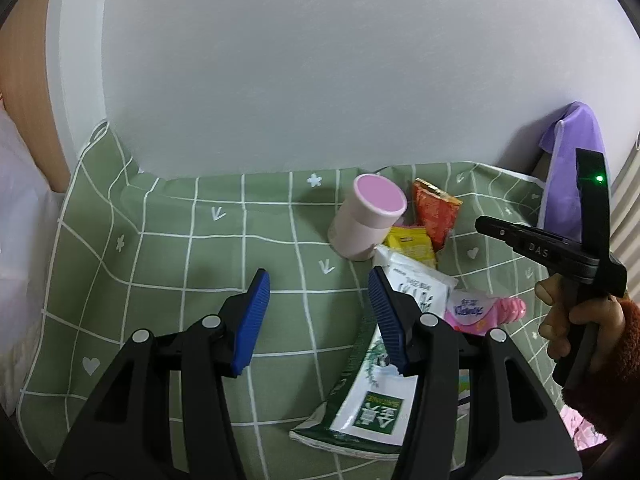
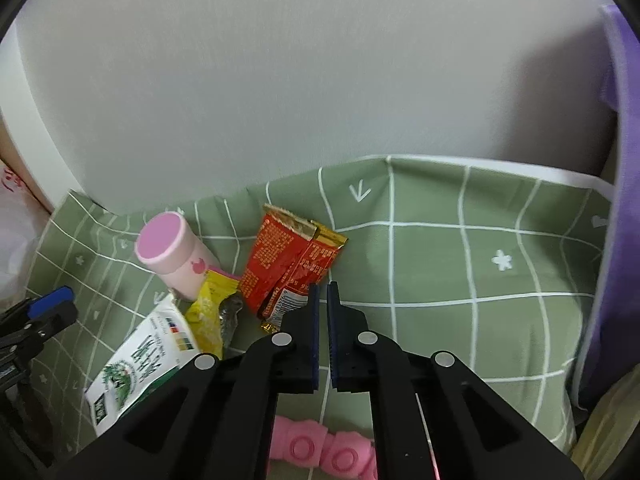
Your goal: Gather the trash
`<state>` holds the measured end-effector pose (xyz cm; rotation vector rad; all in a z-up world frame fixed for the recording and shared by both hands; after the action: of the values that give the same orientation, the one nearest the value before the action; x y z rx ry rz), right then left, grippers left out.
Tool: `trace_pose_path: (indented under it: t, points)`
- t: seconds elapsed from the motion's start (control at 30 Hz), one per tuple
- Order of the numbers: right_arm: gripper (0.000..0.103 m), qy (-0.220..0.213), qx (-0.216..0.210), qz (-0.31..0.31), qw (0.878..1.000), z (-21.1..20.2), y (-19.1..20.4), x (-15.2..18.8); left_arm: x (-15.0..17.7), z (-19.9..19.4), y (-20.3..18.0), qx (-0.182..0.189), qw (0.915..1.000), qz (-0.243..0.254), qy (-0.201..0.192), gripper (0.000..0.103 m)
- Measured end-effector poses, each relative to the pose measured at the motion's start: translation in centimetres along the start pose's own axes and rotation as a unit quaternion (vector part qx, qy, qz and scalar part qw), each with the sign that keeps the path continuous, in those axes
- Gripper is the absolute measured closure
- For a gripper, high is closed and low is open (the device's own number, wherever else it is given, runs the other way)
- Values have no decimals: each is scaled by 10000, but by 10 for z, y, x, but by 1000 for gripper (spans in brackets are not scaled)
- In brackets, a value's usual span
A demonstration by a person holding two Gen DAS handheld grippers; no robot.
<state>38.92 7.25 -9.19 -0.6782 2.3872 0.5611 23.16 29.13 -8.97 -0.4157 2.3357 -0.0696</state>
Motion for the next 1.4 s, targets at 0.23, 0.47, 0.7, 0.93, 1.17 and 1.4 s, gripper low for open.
trace_pose_path:
  t: [0.23,0.47,0.7,0.93,1.17,1.4]
  points:
    - [97,-271,21,42,9996,-38,-9,6,2,-2,-21,197,9997,156,0,54]
    - [53,-368,-471,159,9981,-23,4,9,5,-1,-29,214,9994,263,22,54]
    - [43,-176,-359,704,9967,39,22,-4,1,-7,-20,-119,9993,317,-125,54]
    - [57,407,-186,649,9969,75,30,-6,1,-10,-17,-235,9990,335,-157,54]
    - [78,225,-173,565,9980,40,14,5,5,-9,-20,7,9996,261,-78,54]
    - [89,-127,-29,467,9988,-25,-6,28,13,10,-31,525,9962,391,566,47]
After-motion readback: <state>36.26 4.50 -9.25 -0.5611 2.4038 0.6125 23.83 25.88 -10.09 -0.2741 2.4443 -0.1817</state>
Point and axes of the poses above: each gripper's, at about its wrist camera, not at the fingertips, and z roughly the way its jaws point, y to its left, x to its underside, the point moved 4 cm from there along z, roughly the way its jaws point, and after that the axes turned 8 degrees about -x, right-handed, at the moved point
